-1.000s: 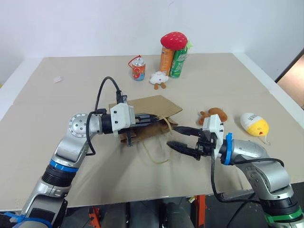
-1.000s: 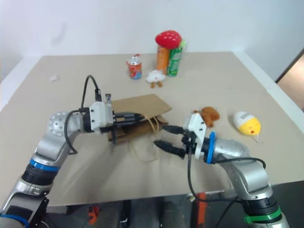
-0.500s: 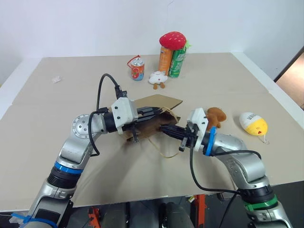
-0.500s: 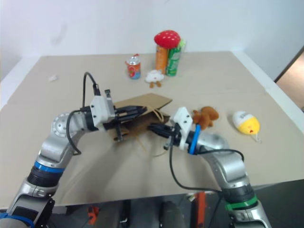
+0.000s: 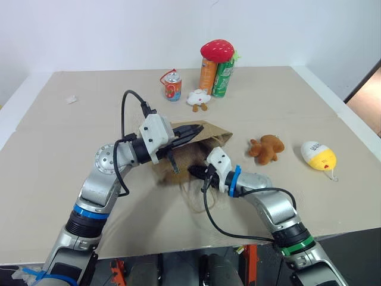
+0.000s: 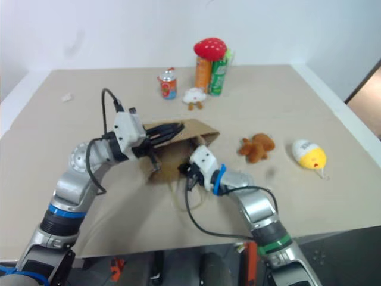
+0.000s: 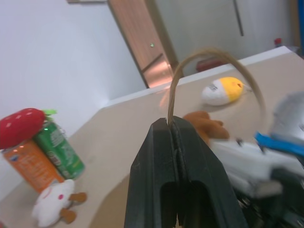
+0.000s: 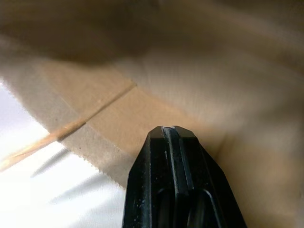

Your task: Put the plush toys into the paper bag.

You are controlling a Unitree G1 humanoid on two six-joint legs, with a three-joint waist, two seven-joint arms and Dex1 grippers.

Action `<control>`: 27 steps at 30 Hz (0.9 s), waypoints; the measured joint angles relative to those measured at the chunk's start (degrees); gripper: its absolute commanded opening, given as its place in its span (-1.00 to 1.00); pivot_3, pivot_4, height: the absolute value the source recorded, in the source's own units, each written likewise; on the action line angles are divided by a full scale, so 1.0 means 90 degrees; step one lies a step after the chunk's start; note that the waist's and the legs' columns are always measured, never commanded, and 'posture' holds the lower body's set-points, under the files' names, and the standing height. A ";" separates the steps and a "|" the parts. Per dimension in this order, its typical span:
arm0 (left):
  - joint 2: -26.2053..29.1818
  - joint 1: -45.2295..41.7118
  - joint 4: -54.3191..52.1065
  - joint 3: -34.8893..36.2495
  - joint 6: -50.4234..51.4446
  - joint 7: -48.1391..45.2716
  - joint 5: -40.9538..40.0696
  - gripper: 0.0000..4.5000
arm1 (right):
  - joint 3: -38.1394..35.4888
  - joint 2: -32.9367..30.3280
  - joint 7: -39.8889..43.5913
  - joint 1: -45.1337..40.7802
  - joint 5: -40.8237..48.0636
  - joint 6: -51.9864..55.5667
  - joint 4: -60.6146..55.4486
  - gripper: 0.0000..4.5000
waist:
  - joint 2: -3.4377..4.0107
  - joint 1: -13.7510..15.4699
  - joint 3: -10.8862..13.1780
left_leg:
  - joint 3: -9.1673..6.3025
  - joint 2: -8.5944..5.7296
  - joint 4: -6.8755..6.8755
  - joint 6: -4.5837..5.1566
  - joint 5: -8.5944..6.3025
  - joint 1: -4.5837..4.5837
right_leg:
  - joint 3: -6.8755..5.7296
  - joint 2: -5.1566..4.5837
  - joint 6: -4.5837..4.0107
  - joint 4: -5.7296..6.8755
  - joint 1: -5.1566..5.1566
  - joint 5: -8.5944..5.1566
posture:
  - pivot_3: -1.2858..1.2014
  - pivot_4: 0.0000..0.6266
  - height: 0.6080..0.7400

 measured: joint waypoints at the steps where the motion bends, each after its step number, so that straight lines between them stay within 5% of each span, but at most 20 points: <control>1: -0.0019 -0.0027 -0.0006 0.0046 0.0044 0.0056 -0.0003 -1.00 | 0.0008 0.0013 -0.0014 0.0002 -0.0053 -0.0071 0.0026 -0.97 | 0.0000 -0.0003 -0.0001 | 0.0001 0.0000 0.0000 0.0000 0.0000 0.0001 | 0.0002 0.0001 0.0002 0.0000 0.0000 0.0001 | 0.03 -0.52 1.00; 27: -0.0024 -0.0779 -0.0761 0.0238 -0.0049 0.0459 0.0120 -1.00 | -0.0032 0.0509 -0.0360 0.0055 -0.0513 -0.0496 0.0394 -0.97 | -0.0004 -0.0017 -0.0014 | 0.0011 0.0069 0.0001 -0.0031 0.0001 0.0028 | 0.0003 0.0042 -0.0028 -0.0002 -0.0019 0.0034 | 0.03 -0.52 1.00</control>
